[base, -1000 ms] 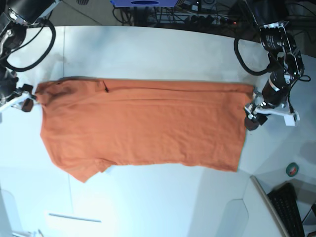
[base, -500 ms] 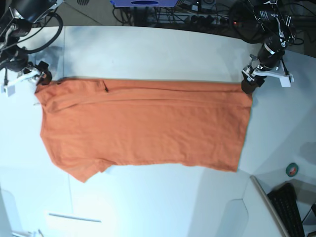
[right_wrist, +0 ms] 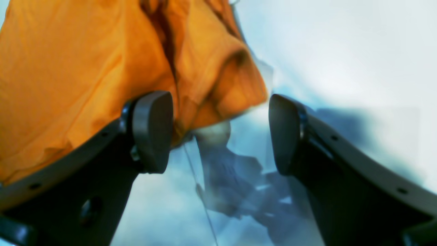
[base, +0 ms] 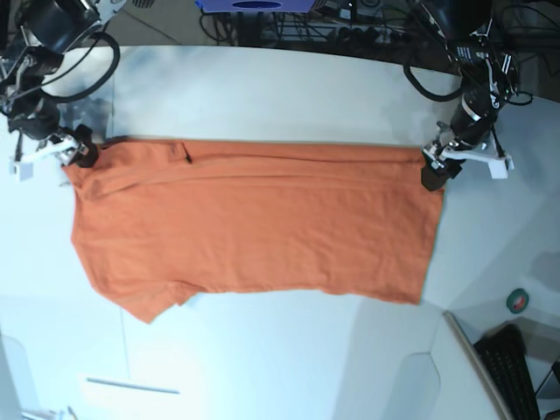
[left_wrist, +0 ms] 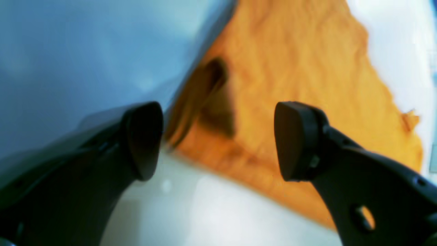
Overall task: Layout the t-shirt on the table in an organized manner, then fold the t-shirt properly
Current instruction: 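Hold the collar corners with both grippers and tug them apart, then release the collar corners and lift both grippers off the shirt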
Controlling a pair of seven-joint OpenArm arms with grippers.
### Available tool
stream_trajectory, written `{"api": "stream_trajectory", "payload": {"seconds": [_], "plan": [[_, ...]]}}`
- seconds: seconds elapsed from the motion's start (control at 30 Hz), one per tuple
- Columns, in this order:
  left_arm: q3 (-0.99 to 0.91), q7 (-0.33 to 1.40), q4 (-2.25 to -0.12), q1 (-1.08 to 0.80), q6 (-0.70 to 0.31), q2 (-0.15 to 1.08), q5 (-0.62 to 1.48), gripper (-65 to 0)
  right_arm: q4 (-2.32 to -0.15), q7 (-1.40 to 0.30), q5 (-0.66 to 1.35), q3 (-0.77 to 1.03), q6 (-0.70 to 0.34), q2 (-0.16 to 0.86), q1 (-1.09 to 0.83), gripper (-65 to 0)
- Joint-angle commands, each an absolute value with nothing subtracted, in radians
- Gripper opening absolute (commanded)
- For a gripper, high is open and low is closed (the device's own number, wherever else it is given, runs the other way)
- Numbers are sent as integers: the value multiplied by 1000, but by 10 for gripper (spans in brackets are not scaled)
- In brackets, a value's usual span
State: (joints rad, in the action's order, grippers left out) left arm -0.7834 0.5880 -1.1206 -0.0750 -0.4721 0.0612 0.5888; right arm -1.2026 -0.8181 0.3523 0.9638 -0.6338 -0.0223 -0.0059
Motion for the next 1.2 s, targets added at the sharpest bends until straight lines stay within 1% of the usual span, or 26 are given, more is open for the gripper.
{"api": "stream_trajectory", "payload": {"seconds": [0.0,0.17,0.33,0.37,0.4,0.43,0.47,0.53,0.57,0.6,0.63,0.7,0.8,1.0,1.17], "plan": [[-768,561,-1113,-81,-469,67,587,-165,-1204,-812,363,963,-642,-12,8,-252],[-624,452,-1095,-117,-463,93,593,-166,-1142,-811,363,963,-642,-10,18,-252],[-624,441,-1081,-119,-463,93,593,-166,-1112,-809,363,966,-642,-10,30,-254],[-624,440,-1073,-119,-463,94,593,-173,-1112,-809,363,966,-642,-10,30,-263],[-624,440,-1067,-119,-463,96,593,-202,-1112,-809,363,966,-642,-10,30,-291],[-624,438,-1066,-119,-463,96,593,-245,-1112,-809,363,967,-642,-10,30,-330],[-624,438,-1066,-119,-463,97,591,-298,-1112,-809,363,967,-642,-10,30,-383],[-624,438,-1066,-119,-463,97,588,-454,-1112,-809,363,964,-644,-4,30,-530],[-622,443,-1066,-119,-463,107,588,-543,-1112,-809,363,963,-645,7,30,-600],[-616,444,-1066,-119,-463,116,588,-627,-1112,-811,363,963,-650,12,30,-650],[-618,444,-1066,-119,-463,119,588,-650,-1112,-812,363,961,-667,15,30,-650],[-622,444,-1067,-120,-463,128,588,-650,-1118,-820,363,963,-698,16,24,-650],[-622,446,-1076,-154,-463,151,593,-650,-1121,-820,363,963,-698,22,-2,-650],[-624,440,-1106,-225,-463,148,595,-650,-1121,-851,363,969,-698,27,-48,-650],[-624,440,-1106,-245,-463,150,595,-650,-1121,-862,363,967,-698,25,-82,-650]]}}
